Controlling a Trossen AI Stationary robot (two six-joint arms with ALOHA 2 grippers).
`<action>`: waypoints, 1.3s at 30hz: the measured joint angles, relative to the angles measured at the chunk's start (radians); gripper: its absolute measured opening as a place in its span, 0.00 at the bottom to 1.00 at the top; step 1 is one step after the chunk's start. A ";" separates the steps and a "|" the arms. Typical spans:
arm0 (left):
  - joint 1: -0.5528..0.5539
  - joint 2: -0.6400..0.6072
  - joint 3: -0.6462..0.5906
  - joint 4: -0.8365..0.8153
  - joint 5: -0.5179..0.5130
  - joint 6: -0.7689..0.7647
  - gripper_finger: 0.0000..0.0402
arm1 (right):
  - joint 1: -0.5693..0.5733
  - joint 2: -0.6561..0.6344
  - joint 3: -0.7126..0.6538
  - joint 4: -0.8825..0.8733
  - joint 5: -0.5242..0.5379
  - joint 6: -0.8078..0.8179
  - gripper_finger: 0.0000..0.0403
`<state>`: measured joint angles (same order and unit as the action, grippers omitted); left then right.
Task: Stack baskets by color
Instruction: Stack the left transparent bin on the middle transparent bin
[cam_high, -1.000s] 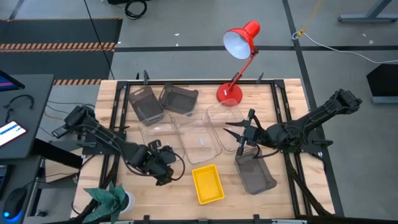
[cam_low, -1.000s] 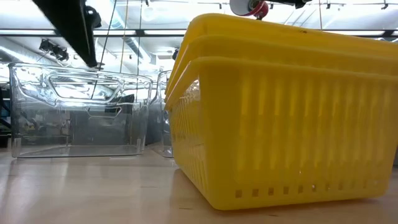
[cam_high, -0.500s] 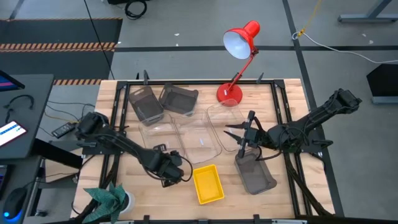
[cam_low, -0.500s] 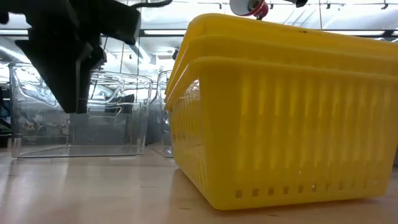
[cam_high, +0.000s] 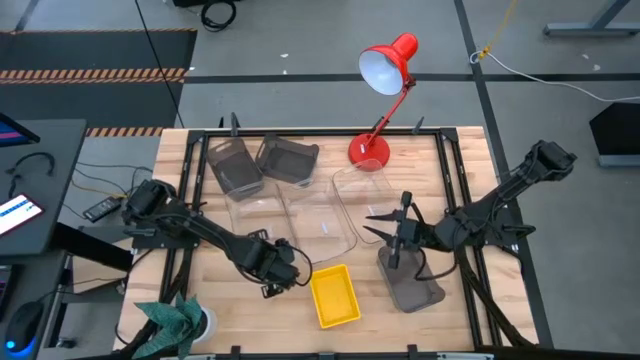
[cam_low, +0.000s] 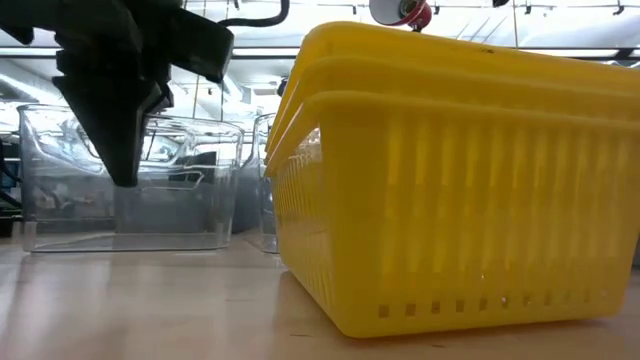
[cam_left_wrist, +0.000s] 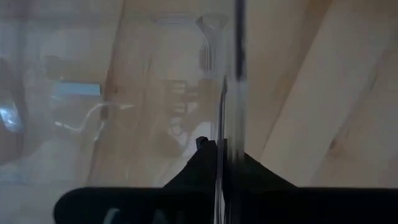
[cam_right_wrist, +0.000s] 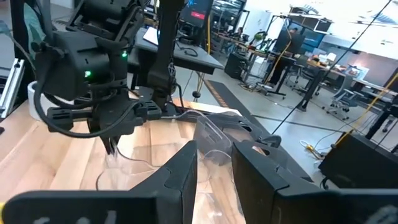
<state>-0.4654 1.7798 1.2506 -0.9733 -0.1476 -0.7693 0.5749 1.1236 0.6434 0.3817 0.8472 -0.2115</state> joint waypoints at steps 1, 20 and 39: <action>-0.004 0.000 0.005 -0.015 0.013 -0.008 0.03 | 0.012 0.000 0.000 0.001 0.010 0.000 0.26; -0.042 -0.001 0.548 -0.474 -0.201 -0.036 0.02 | 0.208 0.000 0.000 -0.008 0.210 -0.006 0.26; 0.164 0.113 0.603 -0.022 -0.186 0.213 0.02 | 0.209 -0.168 0.000 -0.258 0.291 -0.126 0.24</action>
<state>-0.3012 1.8926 1.8539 -0.9956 -0.3340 -0.5567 0.7839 0.9551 0.6434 0.1241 1.1380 -0.3374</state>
